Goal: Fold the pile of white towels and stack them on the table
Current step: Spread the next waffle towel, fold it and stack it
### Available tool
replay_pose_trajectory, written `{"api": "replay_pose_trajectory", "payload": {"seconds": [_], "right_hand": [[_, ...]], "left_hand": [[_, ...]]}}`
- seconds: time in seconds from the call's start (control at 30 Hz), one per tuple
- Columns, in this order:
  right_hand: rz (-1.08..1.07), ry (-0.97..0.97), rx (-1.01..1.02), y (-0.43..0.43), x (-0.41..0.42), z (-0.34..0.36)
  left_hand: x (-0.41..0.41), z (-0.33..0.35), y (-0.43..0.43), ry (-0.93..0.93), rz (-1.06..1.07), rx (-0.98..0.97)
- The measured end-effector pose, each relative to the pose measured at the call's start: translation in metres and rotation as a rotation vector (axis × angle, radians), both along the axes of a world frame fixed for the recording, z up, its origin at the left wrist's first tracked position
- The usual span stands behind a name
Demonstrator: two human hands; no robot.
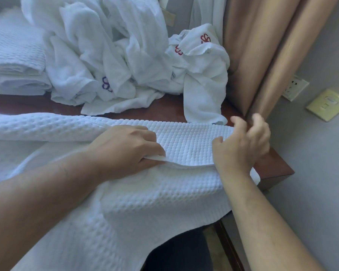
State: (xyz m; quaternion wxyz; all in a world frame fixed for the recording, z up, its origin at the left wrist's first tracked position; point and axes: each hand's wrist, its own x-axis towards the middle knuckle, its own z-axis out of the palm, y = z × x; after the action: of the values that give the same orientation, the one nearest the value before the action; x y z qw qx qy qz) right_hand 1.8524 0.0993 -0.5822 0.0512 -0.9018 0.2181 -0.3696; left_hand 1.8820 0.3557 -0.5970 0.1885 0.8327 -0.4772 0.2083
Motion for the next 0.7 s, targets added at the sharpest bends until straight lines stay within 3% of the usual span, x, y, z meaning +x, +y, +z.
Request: {"api": "replay_pose_trajectory", "payload": {"seconds": [0.07, 0.13, 0.17, 0.47, 0.6, 0.7], "right_hand": [[0.089, 0.350, 0.056, 0.002, 0.013, 0.005], [0.087, 0.735, 0.271, 0.006, 0.023, 0.000], [0.078, 0.818, 0.334, 0.007, 0.027, -0.005], [-0.020, 0.827, 0.329, 0.008, 0.037, -0.009], [0.445, 0.556, 0.234, 0.037, 0.035, -0.002], [0.632, 0.578, 0.141, 0.070, 0.030, -0.009]], "left_hand": [[-0.001, 0.000, 0.000, 0.009, -0.011, -0.010], [-0.001, -0.001, 0.000, -0.002, -0.010, -0.018], [-0.001, -0.001, -0.001, -0.012, -0.001, -0.019], [-0.001, -0.008, 0.000, 0.039, 0.239, -0.034], [-0.005, -0.005, 0.005, 0.283, 0.234, -0.108], [-0.006, 0.001, 0.021, 0.225, 0.372, -0.080]]}}
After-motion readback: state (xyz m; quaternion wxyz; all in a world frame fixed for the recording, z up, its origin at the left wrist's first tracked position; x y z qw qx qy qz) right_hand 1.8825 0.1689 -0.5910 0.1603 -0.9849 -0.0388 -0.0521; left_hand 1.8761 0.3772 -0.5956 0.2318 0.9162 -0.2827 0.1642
